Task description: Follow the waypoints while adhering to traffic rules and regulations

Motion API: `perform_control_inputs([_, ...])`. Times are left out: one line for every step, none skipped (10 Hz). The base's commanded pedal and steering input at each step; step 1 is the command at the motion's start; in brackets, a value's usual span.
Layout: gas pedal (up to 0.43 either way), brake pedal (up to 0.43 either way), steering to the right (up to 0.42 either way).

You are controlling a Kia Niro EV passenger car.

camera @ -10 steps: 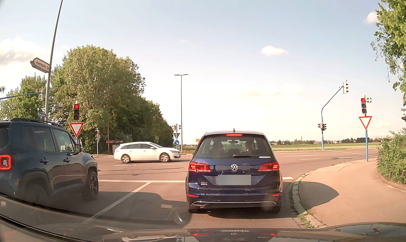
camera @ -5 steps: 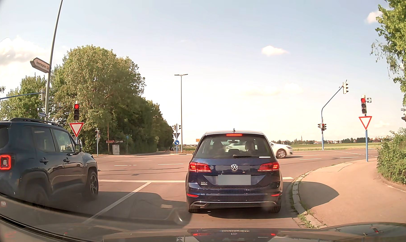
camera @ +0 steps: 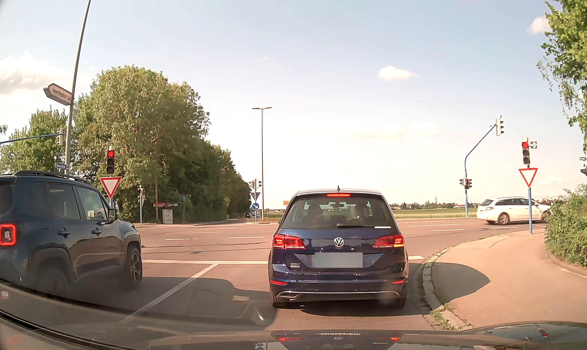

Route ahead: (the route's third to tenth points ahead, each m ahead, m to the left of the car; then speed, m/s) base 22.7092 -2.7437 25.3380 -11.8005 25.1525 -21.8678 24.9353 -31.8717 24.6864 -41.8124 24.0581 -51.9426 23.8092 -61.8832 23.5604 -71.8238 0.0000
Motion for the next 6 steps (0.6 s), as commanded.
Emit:
perform_control_inputs([0.0,0.262,0.016])
perform_control_inputs([0.0,0.262,0.016])
perform_control_inputs([0.0,0.262,0.016])
perform_control_inputs([0.0,0.262,0.016])
perform_control_inputs([0.0,0.262,0.016])
perform_control_inputs([0.0,0.262,0.016])
